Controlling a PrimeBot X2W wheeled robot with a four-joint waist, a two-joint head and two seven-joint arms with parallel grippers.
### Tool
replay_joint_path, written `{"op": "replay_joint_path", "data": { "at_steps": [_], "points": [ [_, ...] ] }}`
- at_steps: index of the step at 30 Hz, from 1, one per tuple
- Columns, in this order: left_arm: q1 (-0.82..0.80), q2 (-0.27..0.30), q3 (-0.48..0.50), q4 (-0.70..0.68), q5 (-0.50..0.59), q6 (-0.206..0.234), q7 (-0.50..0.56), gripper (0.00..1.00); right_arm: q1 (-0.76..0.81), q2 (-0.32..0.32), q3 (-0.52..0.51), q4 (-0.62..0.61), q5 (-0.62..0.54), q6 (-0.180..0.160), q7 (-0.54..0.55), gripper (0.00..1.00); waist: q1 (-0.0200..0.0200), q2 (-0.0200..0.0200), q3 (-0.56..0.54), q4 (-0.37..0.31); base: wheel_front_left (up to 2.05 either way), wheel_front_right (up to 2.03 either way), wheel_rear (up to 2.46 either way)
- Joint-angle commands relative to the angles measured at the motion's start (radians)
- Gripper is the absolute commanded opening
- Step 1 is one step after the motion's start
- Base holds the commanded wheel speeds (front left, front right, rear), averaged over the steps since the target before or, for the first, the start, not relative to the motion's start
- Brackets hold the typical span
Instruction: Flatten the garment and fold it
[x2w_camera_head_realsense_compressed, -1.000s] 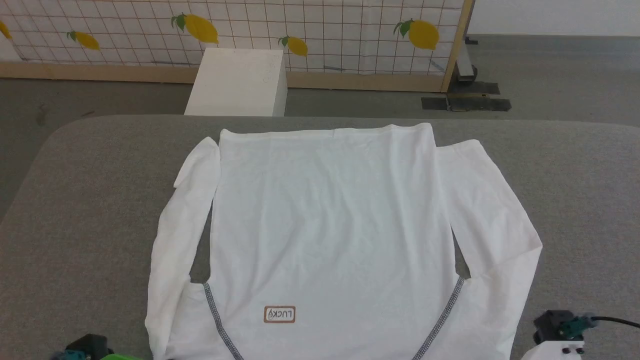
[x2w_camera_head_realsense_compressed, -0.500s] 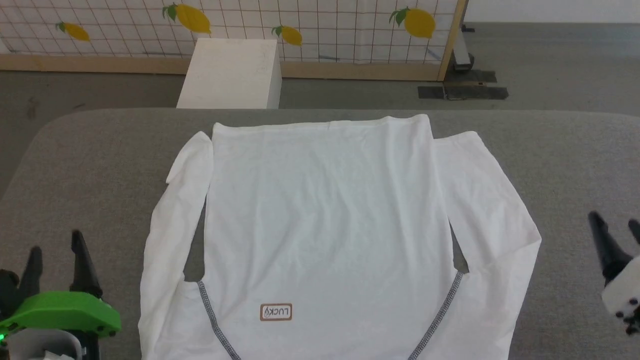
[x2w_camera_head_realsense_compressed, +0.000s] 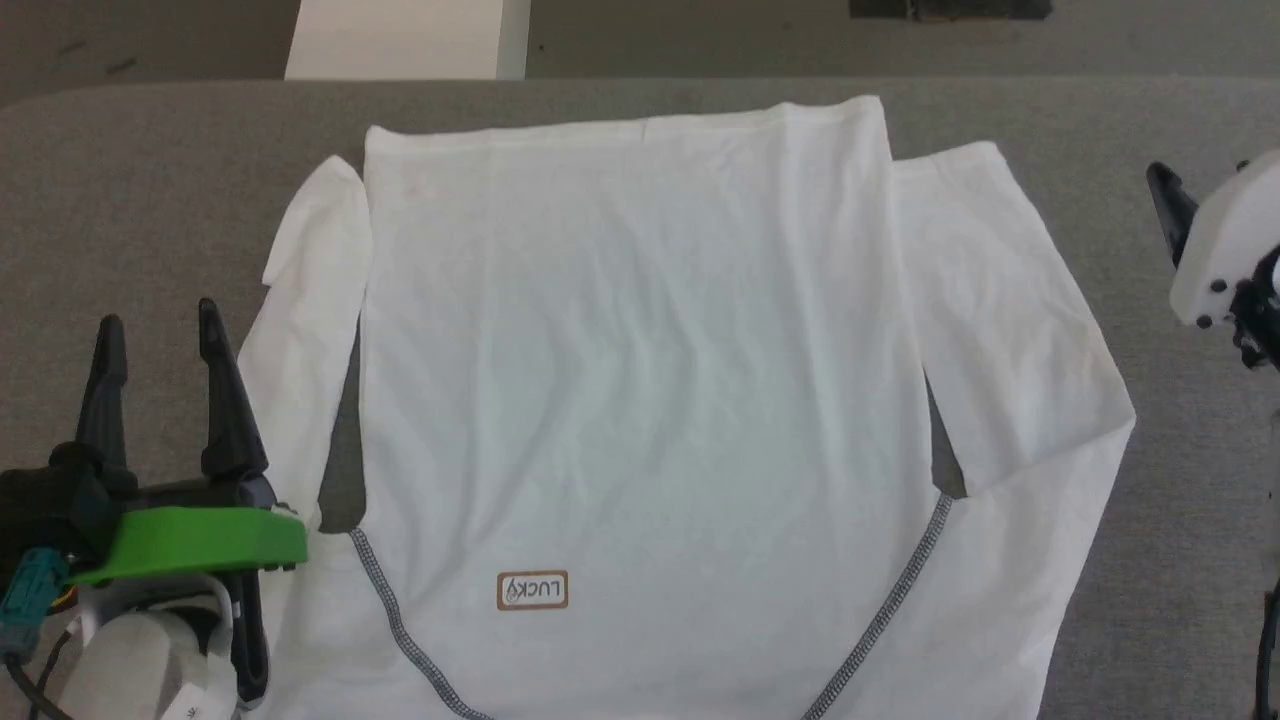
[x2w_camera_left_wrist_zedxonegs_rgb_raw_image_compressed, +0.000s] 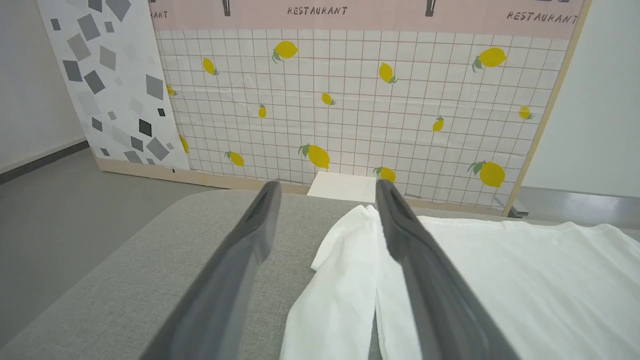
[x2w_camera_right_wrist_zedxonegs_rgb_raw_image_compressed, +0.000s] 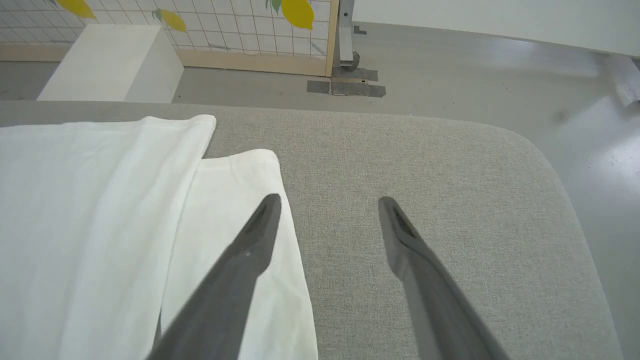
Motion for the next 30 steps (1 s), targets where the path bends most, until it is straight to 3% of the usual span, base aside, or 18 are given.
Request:
{"op": "replay_joint_path", "data": {
  "at_steps": [1,11,21,22,23,30],
  "points": [
    [-0.027,-0.014,0.006,0.002,0.02,-0.012,-0.004,1.0,-0.045,-0.006,0.017,0.033,-0.021,-0.002,0.011,1.0,-0.0001,0.0,0.101,0.031,0.0,0.0,0.0],
    [-0.073,-0.079,0.04,-0.003,0.079,-0.071,-0.005,1.0,-0.268,-0.064,0.164,0.247,-0.116,-0.002,0.098,1.0,-0.0001,0.0,0.223,0.094,0.0,0.0,0.0],
    [-0.09,-0.111,0.074,-0.021,0.143,-0.114,-0.005,1.0,-0.318,-0.088,0.253,0.374,-0.081,-0.002,0.217,1.0,-0.0001,0.0,0.259,0.101,0.0,0.0,0.0],
    [-0.09,-0.115,0.077,-0.02,0.148,-0.117,-0.005,1.0,-0.319,-0.087,0.253,0.38,-0.067,-0.002,0.233,0.27,-0.0001,0.0,0.255,0.097,0.0,0.0,0.0],
    [-0.089,-0.118,0.08,-0.017,0.151,-0.12,-0.005,1.0,-0.32,-0.086,0.25,0.382,-0.056,-0.002,0.239,0.0,-0.0001,0.0,0.25,0.094,0.0,0.0,0.0],
    [-0.081,-0.145,0.089,0.009,0.169,-0.144,-0.005,1.0,-0.274,-0.128,0.134,0.307,0.067,-0.002,0.148,0.0,-0.0001,0.0,0.162,0.08,0.0,0.0,0.0]
  ]
}}
